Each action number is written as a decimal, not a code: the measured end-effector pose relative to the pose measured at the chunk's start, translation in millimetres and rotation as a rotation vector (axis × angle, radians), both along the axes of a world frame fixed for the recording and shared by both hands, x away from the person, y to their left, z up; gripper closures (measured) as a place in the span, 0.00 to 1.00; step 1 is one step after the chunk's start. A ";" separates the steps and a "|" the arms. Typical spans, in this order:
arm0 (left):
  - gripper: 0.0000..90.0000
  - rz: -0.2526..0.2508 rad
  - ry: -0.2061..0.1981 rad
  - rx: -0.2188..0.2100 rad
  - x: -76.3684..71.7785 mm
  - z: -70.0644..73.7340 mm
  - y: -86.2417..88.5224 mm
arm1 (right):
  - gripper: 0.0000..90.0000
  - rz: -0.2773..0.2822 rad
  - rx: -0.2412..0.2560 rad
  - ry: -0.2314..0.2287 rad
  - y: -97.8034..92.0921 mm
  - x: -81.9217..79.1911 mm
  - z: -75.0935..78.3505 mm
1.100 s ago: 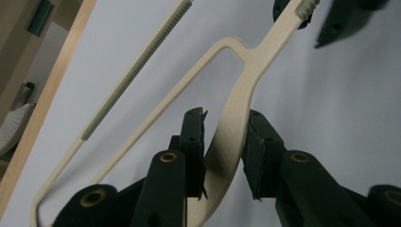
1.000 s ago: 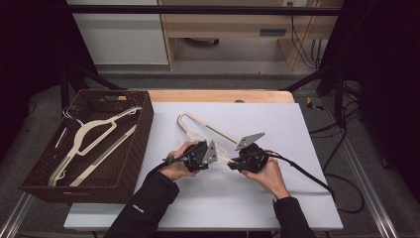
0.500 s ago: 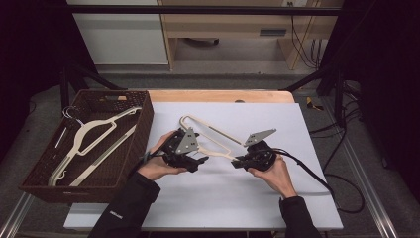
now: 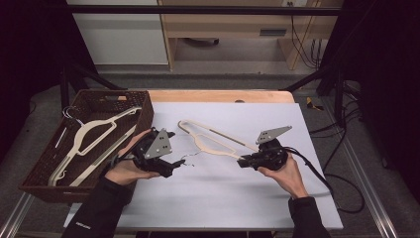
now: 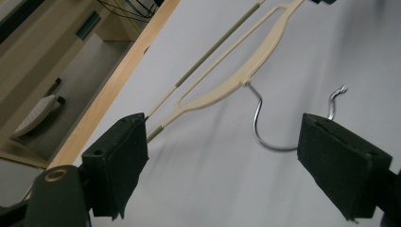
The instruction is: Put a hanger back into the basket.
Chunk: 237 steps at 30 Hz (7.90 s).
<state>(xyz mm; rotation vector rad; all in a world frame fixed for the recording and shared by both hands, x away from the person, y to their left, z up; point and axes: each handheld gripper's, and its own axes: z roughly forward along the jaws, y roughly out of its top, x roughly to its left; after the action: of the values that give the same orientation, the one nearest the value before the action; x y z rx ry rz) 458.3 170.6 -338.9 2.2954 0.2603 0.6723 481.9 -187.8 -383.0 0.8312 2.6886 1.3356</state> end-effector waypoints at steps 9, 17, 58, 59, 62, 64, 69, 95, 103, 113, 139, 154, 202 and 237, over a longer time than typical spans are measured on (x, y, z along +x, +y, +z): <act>0.20 -0.016 -0.012 0.022 -3.4 0.4 17.3 | 0.89 0.044 0.012 -0.029 -0.6 -9.4 13.6; 0.22 -0.015 -0.018 0.067 -3.9 -4.4 17.3 | 0.89 0.071 0.037 -0.036 -0.6 -14.3 22.3; 0.87 -0.125 -0.140 0.124 -6.5 -13.5 -5.1 | 0.89 0.213 0.091 -0.036 21.6 -20.5 32.9; 0.87 -0.124 -0.132 0.120 -6.4 -13.9 -5.4 | 0.89 0.215 0.092 -0.044 21.2 -20.3 33.0; 0.87 -0.125 -0.103 0.127 -6.2 -13.4 -6.5 | 0.89 0.213 0.095 -0.065 19.6 -20.4 33.9; 0.88 -0.122 -0.088 0.119 -6.1 -13.9 -7.7 | 0.88 0.207 0.099 -0.085 18.2 -20.1 35.1; 0.88 -0.108 -0.050 0.100 -6.3 -14.1 -10.7 | 0.75 0.160 0.091 -0.160 15.3 -20.6 36.9; 0.91 0.087 0.045 0.084 -4.5 -1.4 -27.3 | 0.21 -0.165 0.234 -0.479 -19.4 -32.4 45.5; 0.92 0.165 0.053 0.029 -2.4 16.3 -21.9 | 0.18 -0.211 0.193 -0.411 -23.9 -32.9 21.8; 0.92 0.221 0.035 -0.046 -8.1 60.5 -1.5 | 0.17 -0.248 0.166 -0.348 -29.7 -30.2 -0.6; 0.92 0.314 0.002 -0.216 -38.8 147.6 99.4 | 0.12 -0.299 0.145 -0.332 -37.1 -32.1 -6.4; 0.92 0.459 0.059 -0.098 -35.2 111.5 166.6 | 0.12 -0.306 0.134 -0.322 -38.5 -31.7 -9.2; 0.83 0.820 0.301 -0.104 44.6 -13.9 250.5 | 0.13 -0.281 0.116 -0.299 -32.9 -27.5 -14.9; 0.06 0.428 0.093 -0.529 -49.8 -23.7 131.2 | 0.06 -0.372 0.222 -0.347 -53.4 -42.2 -8.6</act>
<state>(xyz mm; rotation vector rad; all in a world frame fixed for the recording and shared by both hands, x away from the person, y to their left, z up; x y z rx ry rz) 408.5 301.8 -362.6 1.7716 0.8807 0.6120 439.8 -241.2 -391.7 0.9544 2.0346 1.5289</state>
